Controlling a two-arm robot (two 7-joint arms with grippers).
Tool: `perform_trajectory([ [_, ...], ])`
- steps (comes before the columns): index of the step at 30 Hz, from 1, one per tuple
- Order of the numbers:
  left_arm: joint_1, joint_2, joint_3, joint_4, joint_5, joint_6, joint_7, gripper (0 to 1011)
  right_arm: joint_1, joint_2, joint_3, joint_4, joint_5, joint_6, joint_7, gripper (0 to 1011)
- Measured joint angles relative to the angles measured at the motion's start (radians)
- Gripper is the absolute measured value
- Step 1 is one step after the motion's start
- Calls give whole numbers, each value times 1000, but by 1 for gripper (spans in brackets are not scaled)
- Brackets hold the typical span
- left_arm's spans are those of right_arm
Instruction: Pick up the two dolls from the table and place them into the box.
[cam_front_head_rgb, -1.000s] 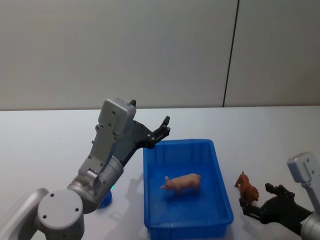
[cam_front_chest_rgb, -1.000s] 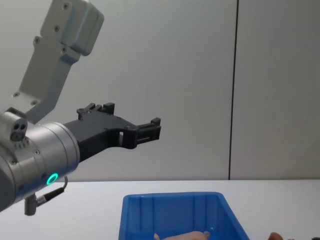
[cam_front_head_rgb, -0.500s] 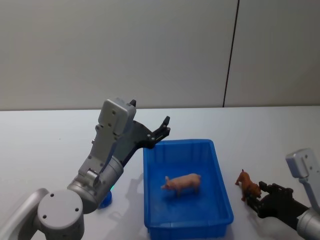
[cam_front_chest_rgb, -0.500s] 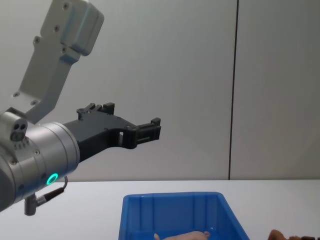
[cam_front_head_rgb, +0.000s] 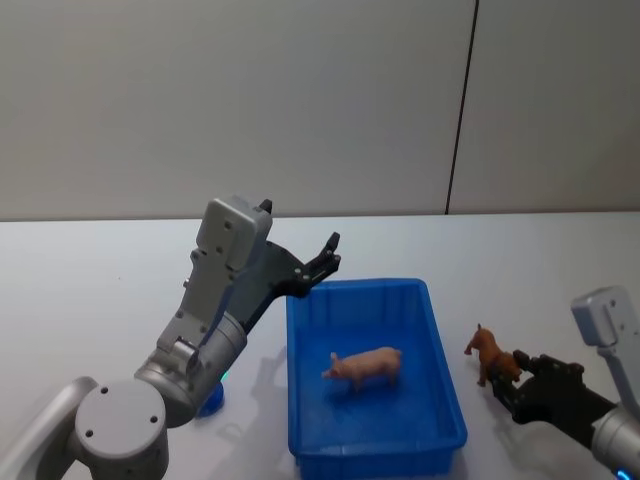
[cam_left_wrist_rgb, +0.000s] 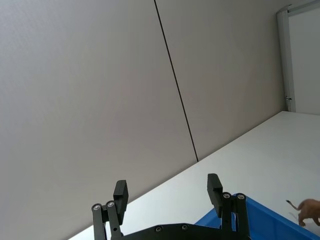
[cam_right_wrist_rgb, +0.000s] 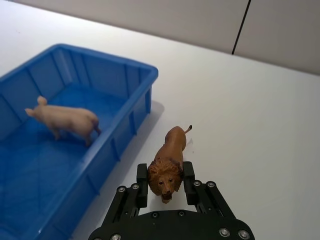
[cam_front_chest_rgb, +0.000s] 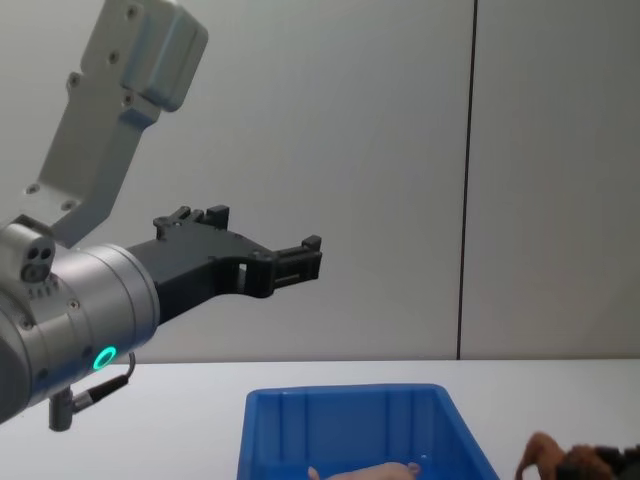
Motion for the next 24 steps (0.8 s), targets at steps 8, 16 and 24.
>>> perform_trajectory([
  [8,0,0,0,0,0,0,0,1003,9,1,2,-36,-12,-50,16,396],
  [16,0,0,0,0,0,0,0,1003,29,-4,0,-73,-21,-90,58,396],
  [24,0,0,0,0,0,0,0,1003,64,-21,-16,-109,-31,-111,143,396],
])
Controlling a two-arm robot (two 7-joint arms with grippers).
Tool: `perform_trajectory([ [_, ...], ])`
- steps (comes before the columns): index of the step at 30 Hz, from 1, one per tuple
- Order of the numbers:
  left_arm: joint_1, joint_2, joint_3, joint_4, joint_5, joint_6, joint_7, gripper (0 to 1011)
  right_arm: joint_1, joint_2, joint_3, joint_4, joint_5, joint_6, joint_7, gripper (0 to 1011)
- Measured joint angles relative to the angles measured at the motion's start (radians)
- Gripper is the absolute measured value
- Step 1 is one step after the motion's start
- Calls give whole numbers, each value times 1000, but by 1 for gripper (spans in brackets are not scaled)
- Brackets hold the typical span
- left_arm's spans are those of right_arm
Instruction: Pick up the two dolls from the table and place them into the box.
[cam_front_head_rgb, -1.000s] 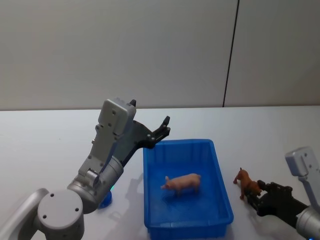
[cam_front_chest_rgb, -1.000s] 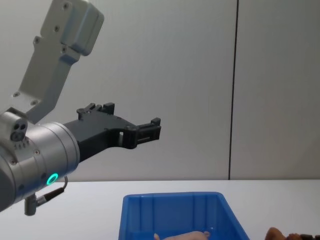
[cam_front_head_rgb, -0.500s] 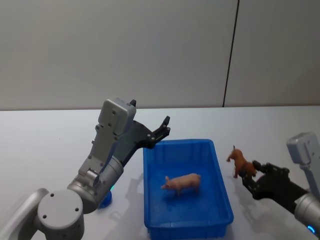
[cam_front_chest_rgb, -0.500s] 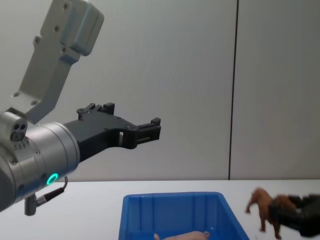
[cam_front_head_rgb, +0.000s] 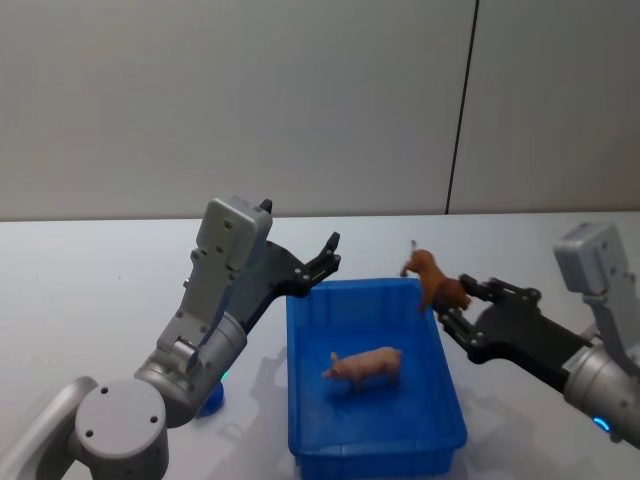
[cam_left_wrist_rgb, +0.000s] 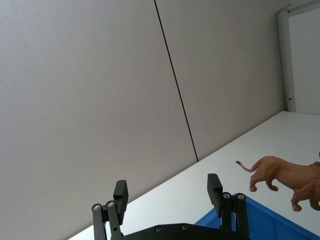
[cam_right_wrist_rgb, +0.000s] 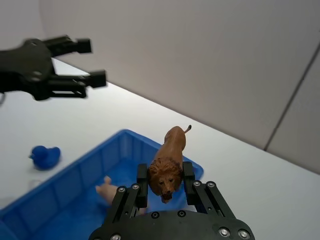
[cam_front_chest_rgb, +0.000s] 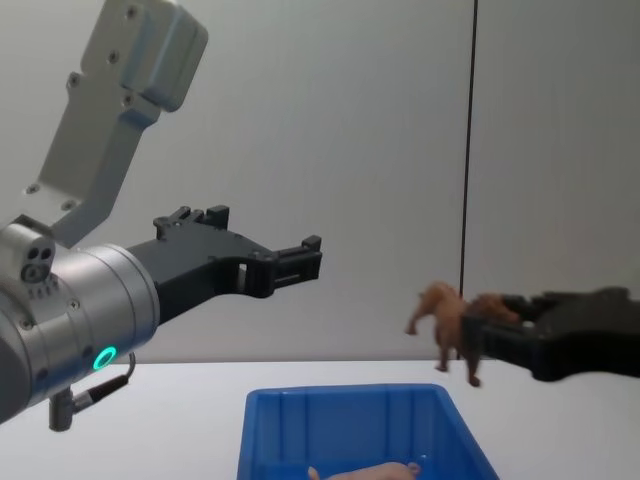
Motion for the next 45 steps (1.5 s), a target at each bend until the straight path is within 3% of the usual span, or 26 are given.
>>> perform_trajectory([
  [10,0,0,0,0,0,0,0,1003,35,-29,-31,-2,-19,41,85,428],
  [26,0,0,0,0,0,0,0,1003,43,-42,-59,26,-40,78,110,932],
  [31,0,0,0,0,0,0,0,1003,31,-29,-50,17,-18,64,93,1001],
  [45,0,0,0,0,0,0,0,1003,-57,70,13,-31,100,-10,33,1001],
])
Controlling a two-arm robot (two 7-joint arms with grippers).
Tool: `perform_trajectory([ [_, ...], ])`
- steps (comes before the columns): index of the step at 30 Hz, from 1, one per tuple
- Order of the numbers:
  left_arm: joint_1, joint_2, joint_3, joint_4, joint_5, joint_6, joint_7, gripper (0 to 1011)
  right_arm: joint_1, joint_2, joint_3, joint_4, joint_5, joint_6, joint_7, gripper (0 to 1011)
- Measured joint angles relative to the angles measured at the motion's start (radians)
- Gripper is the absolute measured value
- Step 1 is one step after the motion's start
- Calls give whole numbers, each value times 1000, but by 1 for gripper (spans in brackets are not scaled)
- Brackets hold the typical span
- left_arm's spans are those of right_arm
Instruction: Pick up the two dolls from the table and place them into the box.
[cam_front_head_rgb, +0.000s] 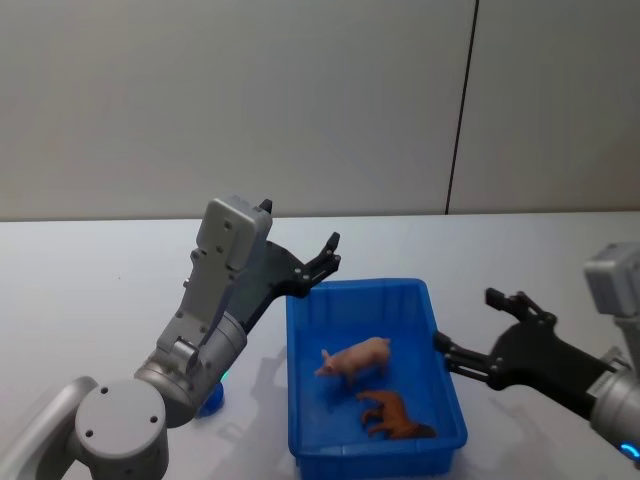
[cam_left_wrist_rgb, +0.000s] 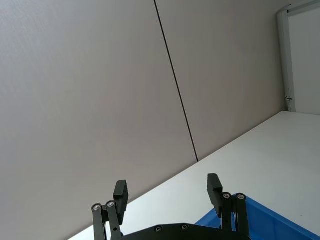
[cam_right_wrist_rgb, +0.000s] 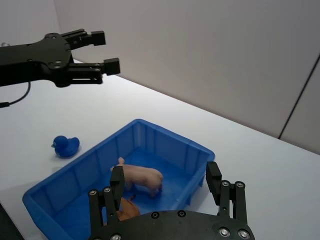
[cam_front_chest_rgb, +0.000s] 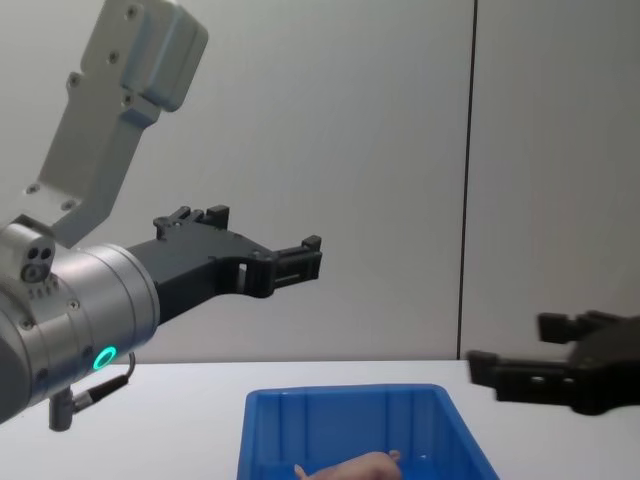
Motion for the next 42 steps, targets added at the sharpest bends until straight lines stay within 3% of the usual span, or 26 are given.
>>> perform_trajectory([
  [11,6,5,-2,-4,4,7,3,1003,-47,58,38,-5,53,-44,-33,1001],
  [22,64,58,-16,-64,-4,75,54,1003,-66,82,52,-6,72,-62,-47,1001],
  [33,185,149,-36,-150,-83,161,164,1003,-74,91,59,-7,81,-69,-52,1001],
  [42,252,191,-45,-163,-135,179,202,1003,-76,95,61,-7,84,-71,-54,1001],
])
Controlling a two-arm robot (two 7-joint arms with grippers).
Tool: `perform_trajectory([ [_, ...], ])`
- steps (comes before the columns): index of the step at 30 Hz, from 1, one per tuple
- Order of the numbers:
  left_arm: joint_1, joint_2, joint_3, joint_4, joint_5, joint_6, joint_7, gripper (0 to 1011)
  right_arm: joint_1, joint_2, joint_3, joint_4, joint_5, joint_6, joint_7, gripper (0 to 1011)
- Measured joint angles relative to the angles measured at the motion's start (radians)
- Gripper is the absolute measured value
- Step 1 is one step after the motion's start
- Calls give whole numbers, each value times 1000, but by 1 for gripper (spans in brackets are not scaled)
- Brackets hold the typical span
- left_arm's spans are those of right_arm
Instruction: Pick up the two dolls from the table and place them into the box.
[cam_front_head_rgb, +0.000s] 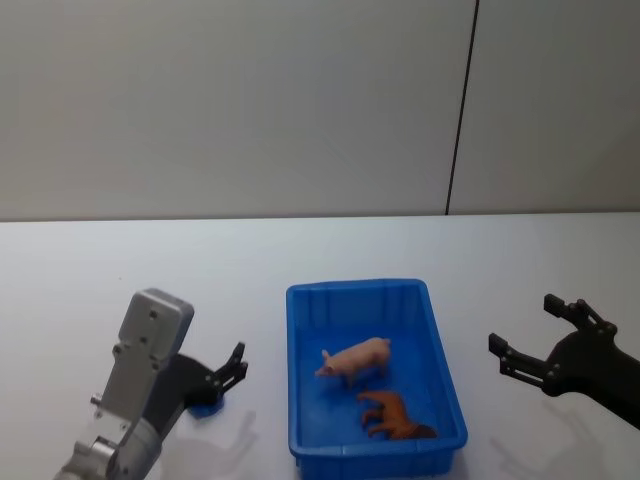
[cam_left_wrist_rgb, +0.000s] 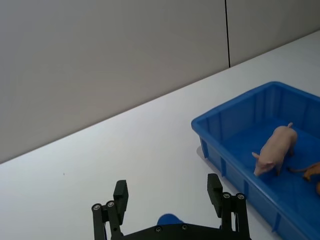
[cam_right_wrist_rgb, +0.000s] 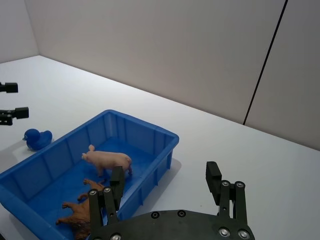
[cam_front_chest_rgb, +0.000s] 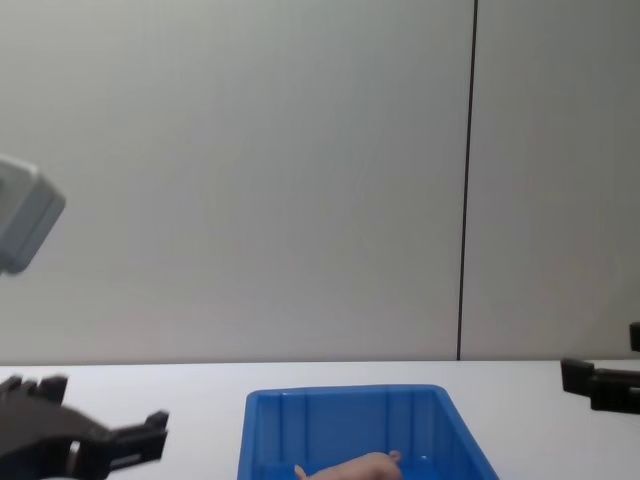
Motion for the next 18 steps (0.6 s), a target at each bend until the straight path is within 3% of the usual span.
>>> perform_trajectory([
  [7,22,9,-6,30,-32,1,-13,1003,-1,2,1,0,1,-1,-1,1001],
  [18,3,-15,-14,125,-67,-20,-84,1003,-2,3,2,0,2,-2,-2,1001],
])
